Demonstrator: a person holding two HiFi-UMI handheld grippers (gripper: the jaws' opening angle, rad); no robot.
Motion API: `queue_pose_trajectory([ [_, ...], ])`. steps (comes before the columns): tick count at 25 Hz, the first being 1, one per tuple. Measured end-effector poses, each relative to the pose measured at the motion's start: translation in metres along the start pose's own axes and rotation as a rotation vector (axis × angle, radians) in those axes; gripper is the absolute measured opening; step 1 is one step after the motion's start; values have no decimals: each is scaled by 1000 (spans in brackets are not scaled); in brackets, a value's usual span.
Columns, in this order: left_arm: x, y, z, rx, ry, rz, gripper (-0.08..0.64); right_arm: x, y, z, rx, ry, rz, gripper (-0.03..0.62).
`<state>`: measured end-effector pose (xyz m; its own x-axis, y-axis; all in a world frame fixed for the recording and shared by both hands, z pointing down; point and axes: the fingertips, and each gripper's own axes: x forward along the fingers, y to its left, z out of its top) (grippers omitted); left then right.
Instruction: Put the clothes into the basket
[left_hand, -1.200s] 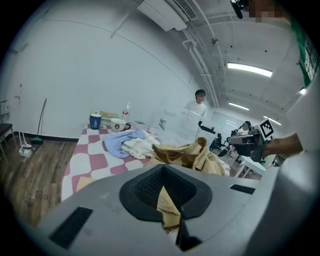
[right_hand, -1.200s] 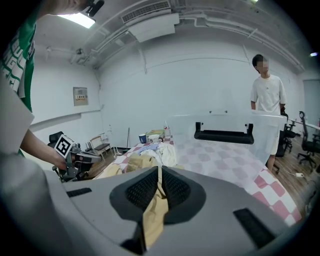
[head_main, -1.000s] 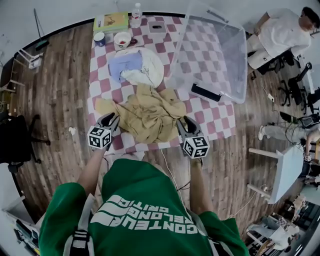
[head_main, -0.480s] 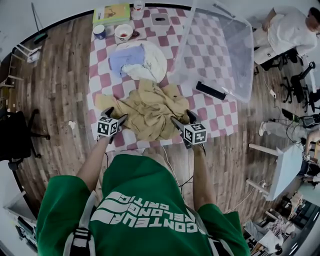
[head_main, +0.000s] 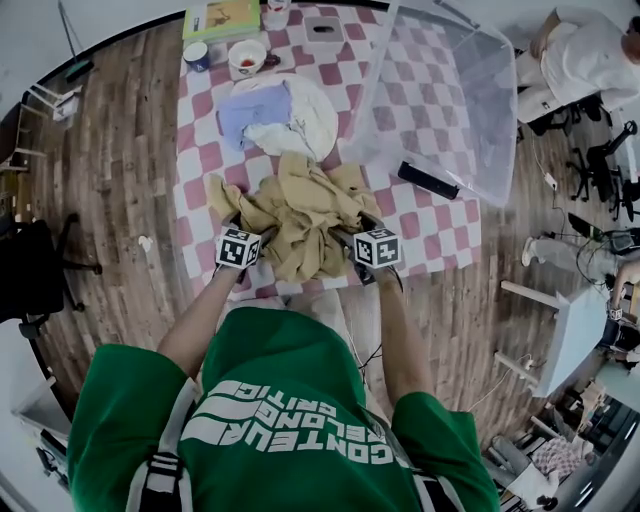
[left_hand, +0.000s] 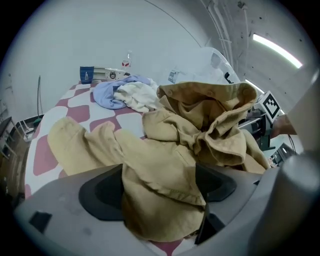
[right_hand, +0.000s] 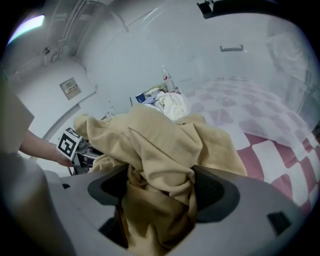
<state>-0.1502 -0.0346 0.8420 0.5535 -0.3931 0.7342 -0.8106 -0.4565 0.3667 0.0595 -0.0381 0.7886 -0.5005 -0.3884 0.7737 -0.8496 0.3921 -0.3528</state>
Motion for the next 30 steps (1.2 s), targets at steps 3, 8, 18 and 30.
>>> queue_pose_trajectory([
  [3,6,-11,3,1,-13,-27,413,9,-1,-2,17,10,11,383],
  [8,20,-38,4,50,6,-98,411,16,-3,-4,38,15,23,383],
  [18,41,-81,9,40,-14,-166,364,19,-5,-3,57,27,38,382],
  [30,46,-113,18,-100,-43,-221,161,11,-3,-6,87,29,122,326],
])
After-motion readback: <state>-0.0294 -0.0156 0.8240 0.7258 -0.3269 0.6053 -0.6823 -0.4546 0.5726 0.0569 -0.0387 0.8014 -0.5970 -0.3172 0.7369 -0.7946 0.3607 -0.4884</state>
